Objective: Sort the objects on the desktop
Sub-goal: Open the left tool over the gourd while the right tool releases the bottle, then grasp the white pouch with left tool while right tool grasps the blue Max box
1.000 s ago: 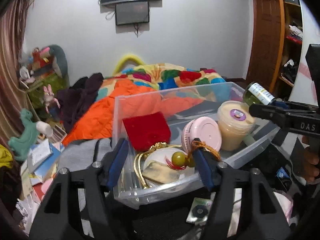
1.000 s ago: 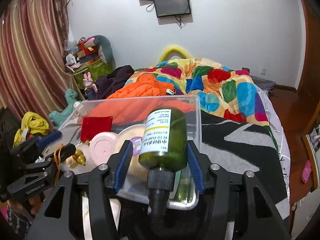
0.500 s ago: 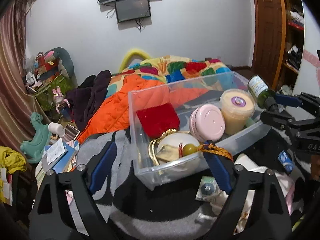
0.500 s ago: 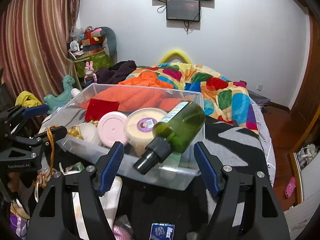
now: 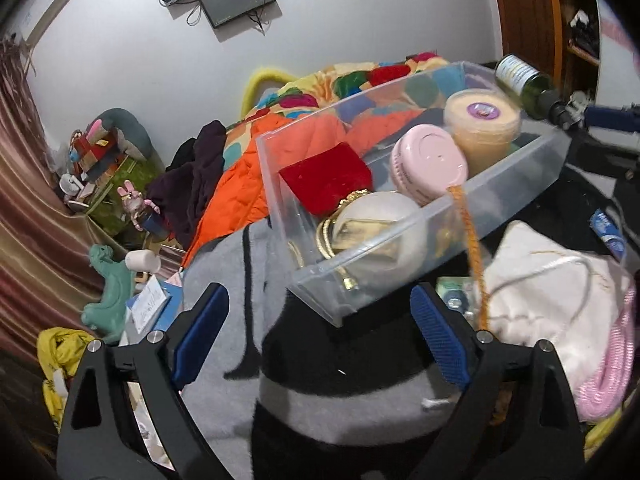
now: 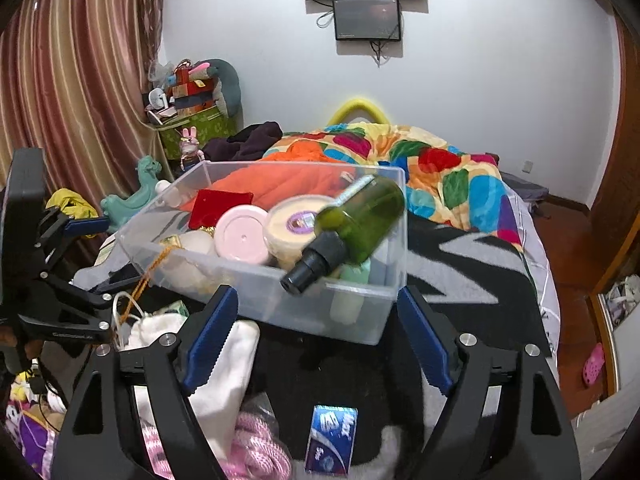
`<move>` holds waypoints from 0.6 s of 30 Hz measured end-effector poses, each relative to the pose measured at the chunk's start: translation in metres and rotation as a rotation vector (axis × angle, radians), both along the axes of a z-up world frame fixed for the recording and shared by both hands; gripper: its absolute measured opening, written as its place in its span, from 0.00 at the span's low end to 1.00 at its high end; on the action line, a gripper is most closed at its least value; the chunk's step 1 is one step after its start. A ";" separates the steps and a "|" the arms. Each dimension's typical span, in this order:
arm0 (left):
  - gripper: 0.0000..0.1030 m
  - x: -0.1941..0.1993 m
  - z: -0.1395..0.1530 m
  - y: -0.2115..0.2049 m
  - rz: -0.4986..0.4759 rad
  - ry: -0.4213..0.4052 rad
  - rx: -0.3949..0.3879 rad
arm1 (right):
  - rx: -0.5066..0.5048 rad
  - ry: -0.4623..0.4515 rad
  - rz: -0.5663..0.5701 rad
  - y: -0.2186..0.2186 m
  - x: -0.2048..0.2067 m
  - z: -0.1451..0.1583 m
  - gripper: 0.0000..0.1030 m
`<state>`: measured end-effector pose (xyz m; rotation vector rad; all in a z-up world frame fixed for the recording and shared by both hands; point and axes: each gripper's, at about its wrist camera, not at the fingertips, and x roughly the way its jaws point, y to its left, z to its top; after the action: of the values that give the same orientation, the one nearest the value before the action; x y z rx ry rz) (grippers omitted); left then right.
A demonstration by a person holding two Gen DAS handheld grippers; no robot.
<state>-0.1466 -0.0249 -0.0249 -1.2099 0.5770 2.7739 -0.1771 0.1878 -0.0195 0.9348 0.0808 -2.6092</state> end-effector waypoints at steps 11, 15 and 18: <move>0.90 0.024 0.037 -0.021 0.063 0.046 0.237 | -0.074 -0.031 -0.076 0.037 0.022 -0.009 0.77; 0.91 0.036 0.044 -0.026 0.072 0.043 0.321 | -0.077 -0.028 -0.100 0.044 0.034 -0.013 0.77; 0.94 0.044 0.045 -0.029 0.077 0.031 0.382 | -0.065 -0.018 -0.117 0.045 0.044 -0.017 0.78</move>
<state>-0.1029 -0.0535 0.0200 -1.1232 -0.0051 2.7903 -0.1330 0.2327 -0.0369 0.9669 -0.0651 -2.6922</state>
